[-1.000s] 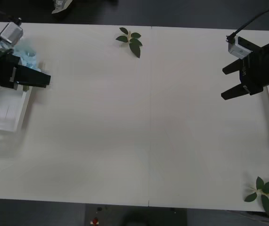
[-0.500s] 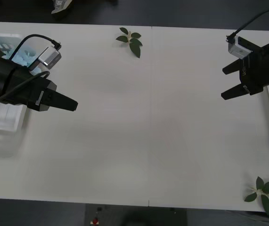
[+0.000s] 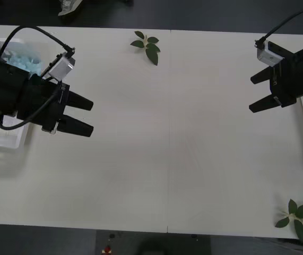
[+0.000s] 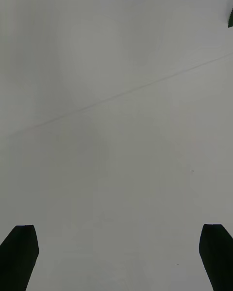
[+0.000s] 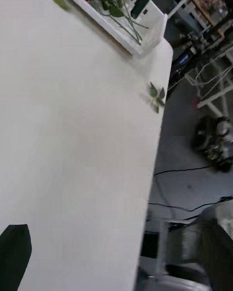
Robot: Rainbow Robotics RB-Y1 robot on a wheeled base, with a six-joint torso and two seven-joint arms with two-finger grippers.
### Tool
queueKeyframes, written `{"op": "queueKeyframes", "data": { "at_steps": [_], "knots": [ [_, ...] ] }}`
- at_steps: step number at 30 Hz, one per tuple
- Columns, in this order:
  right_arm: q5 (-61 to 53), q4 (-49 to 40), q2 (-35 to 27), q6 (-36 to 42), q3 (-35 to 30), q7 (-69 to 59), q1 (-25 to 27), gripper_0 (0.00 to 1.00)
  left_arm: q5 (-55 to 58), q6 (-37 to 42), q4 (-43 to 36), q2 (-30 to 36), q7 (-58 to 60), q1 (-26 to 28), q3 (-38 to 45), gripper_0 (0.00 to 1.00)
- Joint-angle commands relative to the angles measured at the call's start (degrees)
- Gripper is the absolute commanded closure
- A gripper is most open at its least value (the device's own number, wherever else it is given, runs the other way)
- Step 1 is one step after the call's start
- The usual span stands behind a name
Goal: Put the red flowers into the right box and the blue flowers into the left box
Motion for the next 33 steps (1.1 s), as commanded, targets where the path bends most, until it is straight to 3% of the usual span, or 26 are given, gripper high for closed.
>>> {"op": "queueKeyframes", "data": {
  "at_steps": [1, 6, 33],
  "knots": [
    [-0.36, 0.08, -0.37, -0.06, -0.48, -0.99, -0.53, 0.03, -0.12, -1.38, -0.43, 0.79, -11.43, 0.78, -0.6, 0.0],
    [-0.36, 0.08, -0.37, -0.06, -0.48, -0.99, -0.53, 0.03, -1.35, -4.81, -0.25, 0.7, -25.31, 1.48, -0.95, 0.0],
    [-0.36, 0.08, -0.37, -0.06, -0.48, -0.99, -0.53, 0.03, -12.78, -6.48, -0.43, -3.43, -25.71, 3.24, -1.83, 0.0]
  ]
}}
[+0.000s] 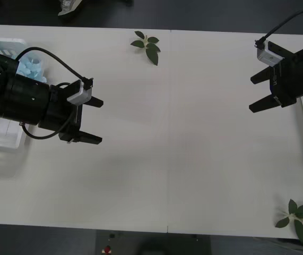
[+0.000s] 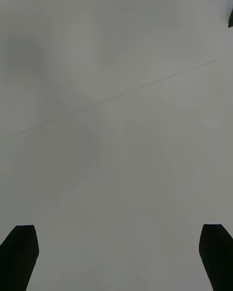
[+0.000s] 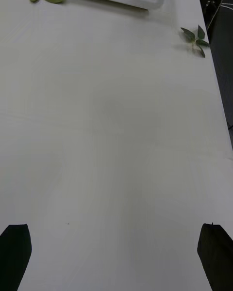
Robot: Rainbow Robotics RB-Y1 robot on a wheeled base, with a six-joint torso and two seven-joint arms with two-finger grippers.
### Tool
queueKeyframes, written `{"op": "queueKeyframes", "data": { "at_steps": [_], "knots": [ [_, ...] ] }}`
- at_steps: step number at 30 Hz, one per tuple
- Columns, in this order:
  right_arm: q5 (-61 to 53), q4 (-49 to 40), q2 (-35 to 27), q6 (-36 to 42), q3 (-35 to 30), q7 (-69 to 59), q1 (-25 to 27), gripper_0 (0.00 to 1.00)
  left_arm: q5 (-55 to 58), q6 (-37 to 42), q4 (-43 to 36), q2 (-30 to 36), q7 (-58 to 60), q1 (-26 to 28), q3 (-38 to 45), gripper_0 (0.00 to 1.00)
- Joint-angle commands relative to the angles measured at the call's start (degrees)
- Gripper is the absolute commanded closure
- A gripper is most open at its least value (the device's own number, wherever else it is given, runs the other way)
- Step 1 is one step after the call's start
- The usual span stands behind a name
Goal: Put the red flowers into the right box and the blue flowers into the left box
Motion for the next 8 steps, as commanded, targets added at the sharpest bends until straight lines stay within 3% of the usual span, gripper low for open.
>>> {"op": "queueKeyframes", "data": {
  "at_steps": [1, 8],
  "knots": [
    [-0.36, 0.08, -0.37, -0.06, -0.48, -0.99, -0.53, 0.03, 0.58, -0.05, -0.61, 0.68, 1.94, 1.11, 0.86, 0.0],
    [-0.36, 0.08, -0.37, -0.06, -0.48, -0.99, -0.53, 0.03, 0.66, -0.05, -0.61, 0.77, 1.94, 1.11, 0.69, 0.0]
  ]
}}
